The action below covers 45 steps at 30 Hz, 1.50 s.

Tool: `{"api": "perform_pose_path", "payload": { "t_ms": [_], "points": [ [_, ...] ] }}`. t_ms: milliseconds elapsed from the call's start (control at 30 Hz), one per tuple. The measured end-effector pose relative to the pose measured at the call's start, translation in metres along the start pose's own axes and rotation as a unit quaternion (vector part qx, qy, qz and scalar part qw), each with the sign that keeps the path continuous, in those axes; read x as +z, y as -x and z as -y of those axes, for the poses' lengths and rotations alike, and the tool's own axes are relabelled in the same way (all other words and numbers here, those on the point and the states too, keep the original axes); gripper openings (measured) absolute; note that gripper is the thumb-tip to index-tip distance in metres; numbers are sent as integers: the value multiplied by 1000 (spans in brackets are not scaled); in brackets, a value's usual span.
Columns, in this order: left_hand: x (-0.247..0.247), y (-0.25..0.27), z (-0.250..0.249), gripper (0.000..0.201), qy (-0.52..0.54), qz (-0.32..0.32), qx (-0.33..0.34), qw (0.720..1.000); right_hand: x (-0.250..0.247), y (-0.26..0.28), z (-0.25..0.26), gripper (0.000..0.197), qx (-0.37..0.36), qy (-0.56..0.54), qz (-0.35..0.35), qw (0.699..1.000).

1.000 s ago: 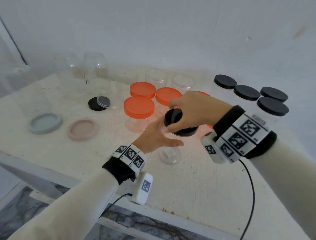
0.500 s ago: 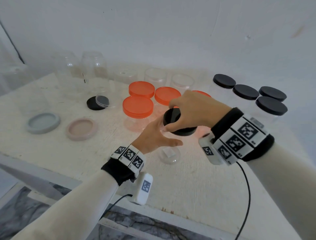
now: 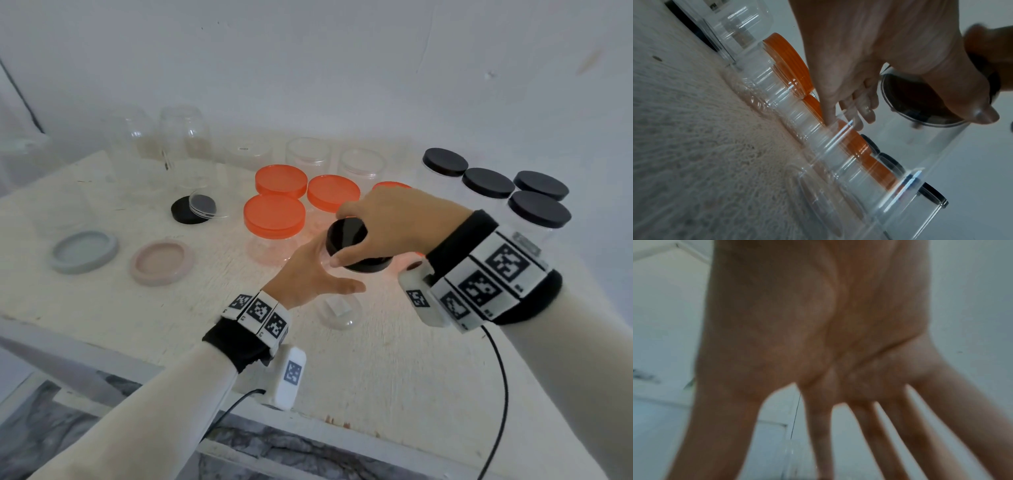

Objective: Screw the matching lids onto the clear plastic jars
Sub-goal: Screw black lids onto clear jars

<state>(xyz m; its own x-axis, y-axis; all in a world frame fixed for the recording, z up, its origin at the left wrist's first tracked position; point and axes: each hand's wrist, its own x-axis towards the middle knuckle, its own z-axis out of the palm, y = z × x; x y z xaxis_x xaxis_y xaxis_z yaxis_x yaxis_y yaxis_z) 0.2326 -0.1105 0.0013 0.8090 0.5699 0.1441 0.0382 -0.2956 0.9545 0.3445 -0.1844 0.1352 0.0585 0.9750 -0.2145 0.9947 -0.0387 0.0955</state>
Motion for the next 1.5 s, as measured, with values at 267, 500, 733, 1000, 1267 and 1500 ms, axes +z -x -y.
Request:
{"api": "perform_pose_path", "payload": {
  "t_ms": [267, 500, 733, 1000, 1267, 1500],
  "points": [
    [0, 0, 1, 92, 7, -3, 1, 1000, 0, 1, -5, 62, -31, -66, -12, 997],
    [-2, 0, 0, 86, 3, 8, 5, 1000, -4, 3, -8, 82, -43, -55, 94, 993],
    [1, 1, -1, 84, 14, 5, 6, 1000, -5, -1, -3, 70, -25, -61, 24, 998],
    [-7, 1, -3, 72, 1, 48, -12, 999, -5, -2, -7, 80, -44, -53, 72, 995],
    [0, 5, -4, 79, 26, 13, 5, 1000, 2, 1, -8, 68, -48, -101, -13, 994],
    [5, 9, -6, 85, -11, 11, 8, 1000, 4, 7, -9, 73, -26, -93, 16, 995]
  ]
}}
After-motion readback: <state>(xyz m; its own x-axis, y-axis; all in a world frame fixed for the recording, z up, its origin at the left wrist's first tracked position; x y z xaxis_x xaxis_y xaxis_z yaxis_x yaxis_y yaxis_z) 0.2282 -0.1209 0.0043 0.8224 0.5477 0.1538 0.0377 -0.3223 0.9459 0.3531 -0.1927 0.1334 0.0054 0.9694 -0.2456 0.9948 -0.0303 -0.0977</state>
